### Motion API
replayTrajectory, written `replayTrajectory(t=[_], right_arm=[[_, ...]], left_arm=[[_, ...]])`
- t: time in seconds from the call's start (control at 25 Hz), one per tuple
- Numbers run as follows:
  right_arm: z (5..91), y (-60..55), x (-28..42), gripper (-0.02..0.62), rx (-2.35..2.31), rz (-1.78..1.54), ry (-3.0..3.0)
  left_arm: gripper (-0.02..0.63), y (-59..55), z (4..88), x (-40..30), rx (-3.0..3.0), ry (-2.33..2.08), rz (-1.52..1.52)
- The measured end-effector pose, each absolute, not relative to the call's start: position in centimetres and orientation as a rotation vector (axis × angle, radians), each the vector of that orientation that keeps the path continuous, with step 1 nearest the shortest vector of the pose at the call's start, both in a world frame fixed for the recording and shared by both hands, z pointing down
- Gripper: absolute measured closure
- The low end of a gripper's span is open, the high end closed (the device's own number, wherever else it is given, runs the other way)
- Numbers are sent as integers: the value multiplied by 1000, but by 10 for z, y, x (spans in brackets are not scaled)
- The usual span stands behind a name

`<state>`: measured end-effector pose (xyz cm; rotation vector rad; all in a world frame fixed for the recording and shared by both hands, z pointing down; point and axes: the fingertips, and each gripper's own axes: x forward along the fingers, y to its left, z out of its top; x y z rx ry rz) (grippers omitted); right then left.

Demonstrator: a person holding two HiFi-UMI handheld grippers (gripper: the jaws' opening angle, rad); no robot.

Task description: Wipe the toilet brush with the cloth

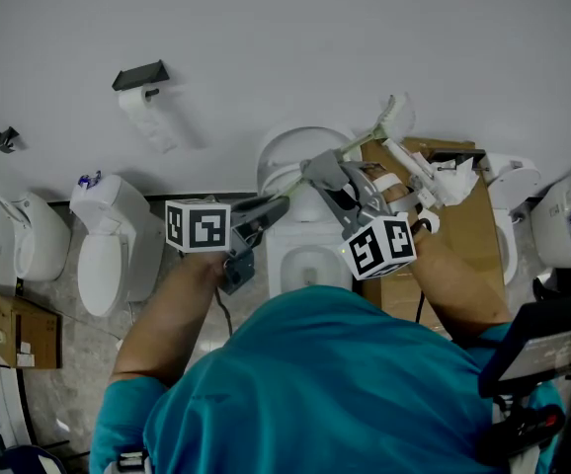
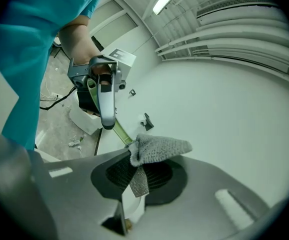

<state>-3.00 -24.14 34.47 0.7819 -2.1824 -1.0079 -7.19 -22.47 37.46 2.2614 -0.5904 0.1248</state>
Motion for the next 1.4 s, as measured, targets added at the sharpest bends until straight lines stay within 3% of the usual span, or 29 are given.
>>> replayTrajectory(t=[1.4], right_arm=[[323, -277, 35, 558, 990, -993, -2069]], left_arm=[[548, -218, 375, -79, 2256, -595, 153]])
